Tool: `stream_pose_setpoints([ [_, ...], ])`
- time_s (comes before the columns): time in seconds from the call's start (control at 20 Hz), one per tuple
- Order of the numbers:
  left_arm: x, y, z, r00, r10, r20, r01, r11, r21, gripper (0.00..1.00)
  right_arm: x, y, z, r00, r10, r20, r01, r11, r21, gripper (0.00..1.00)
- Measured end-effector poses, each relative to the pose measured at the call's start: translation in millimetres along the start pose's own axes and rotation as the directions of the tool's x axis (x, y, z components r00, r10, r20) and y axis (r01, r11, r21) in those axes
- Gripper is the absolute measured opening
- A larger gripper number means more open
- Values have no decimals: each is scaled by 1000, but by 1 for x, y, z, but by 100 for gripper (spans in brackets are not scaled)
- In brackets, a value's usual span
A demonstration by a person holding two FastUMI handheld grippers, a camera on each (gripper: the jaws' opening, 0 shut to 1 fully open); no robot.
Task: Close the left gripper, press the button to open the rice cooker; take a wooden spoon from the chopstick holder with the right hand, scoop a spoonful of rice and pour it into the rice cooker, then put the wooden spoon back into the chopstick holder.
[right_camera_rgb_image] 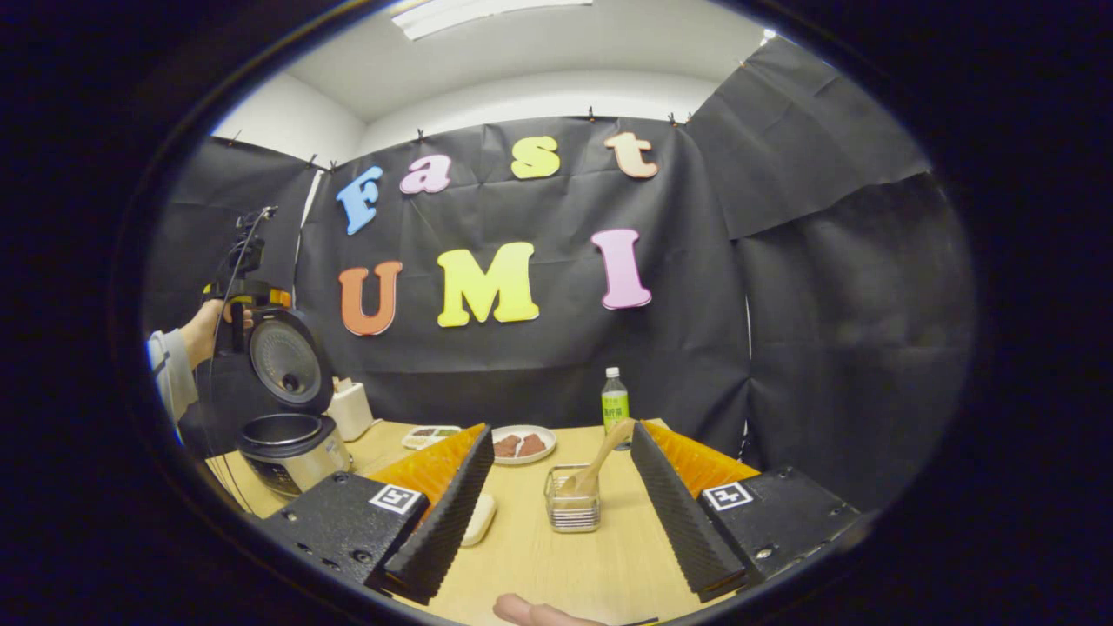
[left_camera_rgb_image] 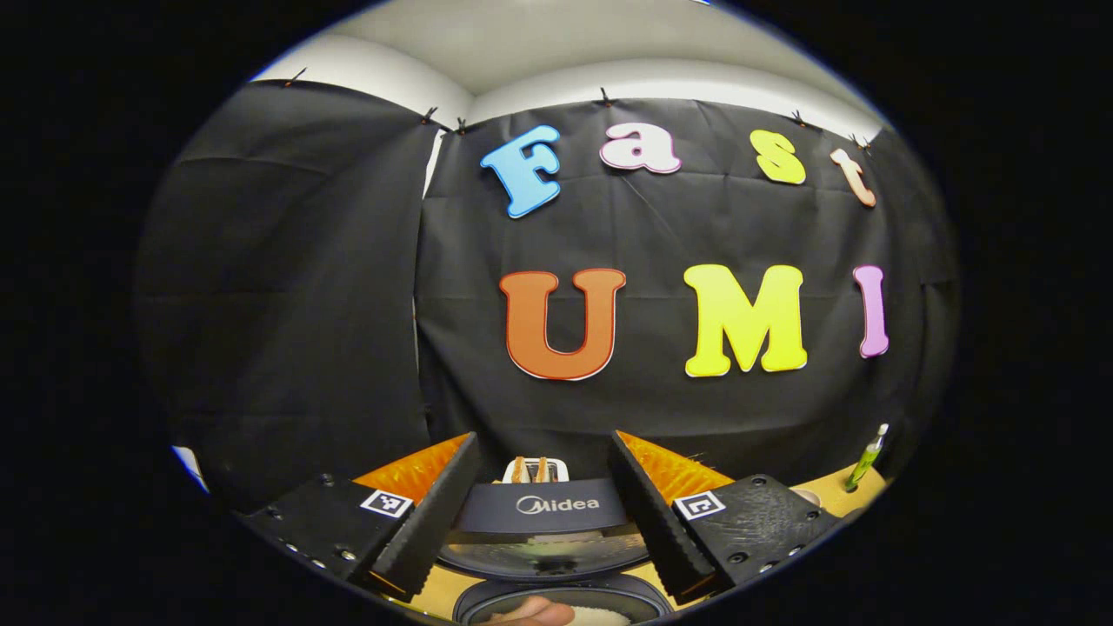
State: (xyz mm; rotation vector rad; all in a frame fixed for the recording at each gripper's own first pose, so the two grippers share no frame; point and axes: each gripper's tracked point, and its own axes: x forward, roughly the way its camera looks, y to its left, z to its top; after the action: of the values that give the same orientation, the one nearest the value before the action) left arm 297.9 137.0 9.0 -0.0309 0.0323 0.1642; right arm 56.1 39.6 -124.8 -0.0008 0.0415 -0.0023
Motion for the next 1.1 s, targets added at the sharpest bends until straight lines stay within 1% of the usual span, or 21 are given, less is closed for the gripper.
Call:
stream_pose_setpoints([
  [0.05, 3, 0, 8, 999, 10, 34, -10, 1000, 7, 96, 2, -2, -4, 1000, -9, -11, 9, 1000, -4, 100],
  [0.1, 6, -3, 3, 1000, 6, 16, -6, 1000, 2, 100, 3, -3, -8, 1000, -16, -19, 16, 1000, -4, 100],
  [0.15, 7, -4, 2, 1000, 9, 25, -9, 1000, 14, 94, 4, -2, -9, 1000, -18, -23, 18, 1000, -2, 100],
  [0.25, 6, -5, 1, 1000, 9, 17, -9, 1000, 1, 100, 3, 2, -12, 1000, -9, -29, 9, 1000, -3, 100],
  [0.3, 6, -5, 2, 1000, 11, 12, -11, 1000, -6, 98, 1, 4, -12, 1000, -5, -26, 5, 1000, -1, 100],
  [0.35, 2, -5, 0, 1000, 11, 9, -11, 1000, -3, 97, -1, 4, -10, 1000, -4, -21, 4, 1000, 0, 100],
  [0.5, -13, -8, -3, 1000, 16, 6, -16, 1000, -11, 97, -10, 6, -5, 1000, 0, -5, 0, 1000, -8, 100],
  [0.55, -19, -9, -4, 1000, 13, 16, -13, 1000, 8, 98, -14, 8, -3, 1000, 9, -2, -9, 1000, -6, 100],
  [0.6, -23, -10, -9, 1000, 9, 14, -9, 1000, 5, 97, -16, 11, -2, 1000, 19, -1, -19, 1000, -2, 99],
  [0.7, -35, -11, -9, 1000, 5, 3, -5, 1000, -5, 100, -23, 14, 1, 1000, 27, 4, -27, 1000, -3, 100],
  [0.75, -41, -11, -11, 1000, 4, 5, -4, 1000, -3, 96, -27, 14, 3, 1000, 29, 8, -29, 1000, -11, 99],
  [0.95, -59, -14, -18, 1000, 7, -3, -7, 1000, -1, 96, -44, 17, 9, 999, 37, 16, -36, 999, -29, 100],
  [1.1, -72, -16, -27, 999, 7, -40, -8, 1000, -6, 96, -59, 24, 20, 998, 62, 30, -61, 998, -7, 99],
])
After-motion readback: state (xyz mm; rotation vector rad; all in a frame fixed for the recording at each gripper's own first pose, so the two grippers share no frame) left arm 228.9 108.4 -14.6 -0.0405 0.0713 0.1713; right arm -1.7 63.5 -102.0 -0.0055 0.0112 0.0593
